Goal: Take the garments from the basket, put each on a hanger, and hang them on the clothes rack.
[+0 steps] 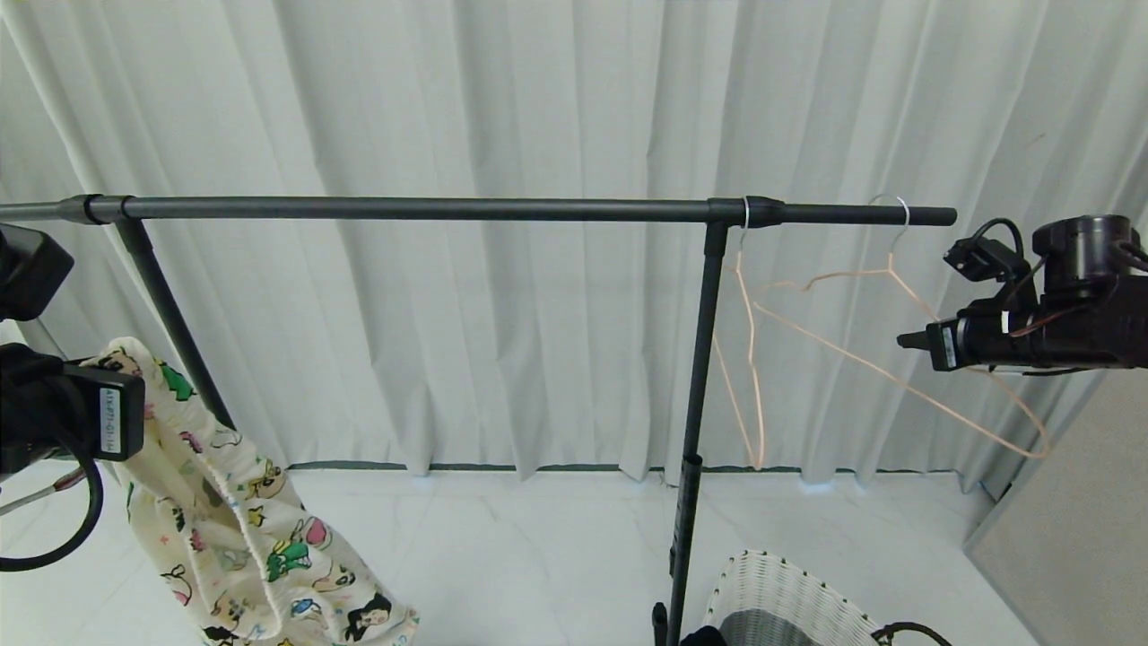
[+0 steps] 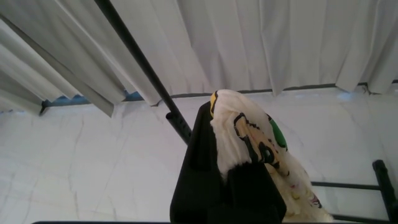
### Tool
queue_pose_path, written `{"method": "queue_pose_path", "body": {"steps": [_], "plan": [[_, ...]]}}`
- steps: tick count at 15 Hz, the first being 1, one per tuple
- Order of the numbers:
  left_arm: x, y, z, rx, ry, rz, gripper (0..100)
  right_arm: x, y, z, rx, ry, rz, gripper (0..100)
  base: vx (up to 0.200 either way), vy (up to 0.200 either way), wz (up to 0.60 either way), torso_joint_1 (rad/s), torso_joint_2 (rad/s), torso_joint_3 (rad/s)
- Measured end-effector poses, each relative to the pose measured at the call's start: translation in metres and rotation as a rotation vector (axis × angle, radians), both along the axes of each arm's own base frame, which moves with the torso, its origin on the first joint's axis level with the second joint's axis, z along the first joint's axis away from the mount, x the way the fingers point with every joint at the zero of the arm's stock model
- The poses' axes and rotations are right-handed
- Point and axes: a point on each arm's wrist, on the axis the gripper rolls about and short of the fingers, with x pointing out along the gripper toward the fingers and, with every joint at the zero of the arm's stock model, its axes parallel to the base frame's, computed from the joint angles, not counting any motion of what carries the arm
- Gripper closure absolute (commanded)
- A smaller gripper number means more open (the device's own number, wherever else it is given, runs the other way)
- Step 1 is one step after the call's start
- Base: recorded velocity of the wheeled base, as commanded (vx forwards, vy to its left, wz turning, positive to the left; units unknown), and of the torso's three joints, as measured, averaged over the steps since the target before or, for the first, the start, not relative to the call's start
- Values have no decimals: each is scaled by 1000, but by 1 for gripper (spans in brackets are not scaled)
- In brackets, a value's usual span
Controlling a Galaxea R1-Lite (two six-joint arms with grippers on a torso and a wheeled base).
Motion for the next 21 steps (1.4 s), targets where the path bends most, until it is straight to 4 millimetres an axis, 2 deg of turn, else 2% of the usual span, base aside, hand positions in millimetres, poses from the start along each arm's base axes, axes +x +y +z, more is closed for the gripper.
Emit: {"method": "queue_pose_path", "body": {"steps": [7,12,16,21], "plan": [[-2,1,0,-3,-5,5,100,-31,1,32,68,-98,-41,100,0,0,0,0,0,0],[-3,10,-4,-3,11,66,100,-57,5,33,63,-181,-85,100,0,0,0,0,0,0],[-4,13,-4,-2,-1,80,100,-95,7,36,34,-228,-223,100,0,0,0,0,0,0],[-3,11,-10,-5,4,50,100,-145,20,34,-4,-245,-338,100,-200,0,0,-2,0,2]]}}
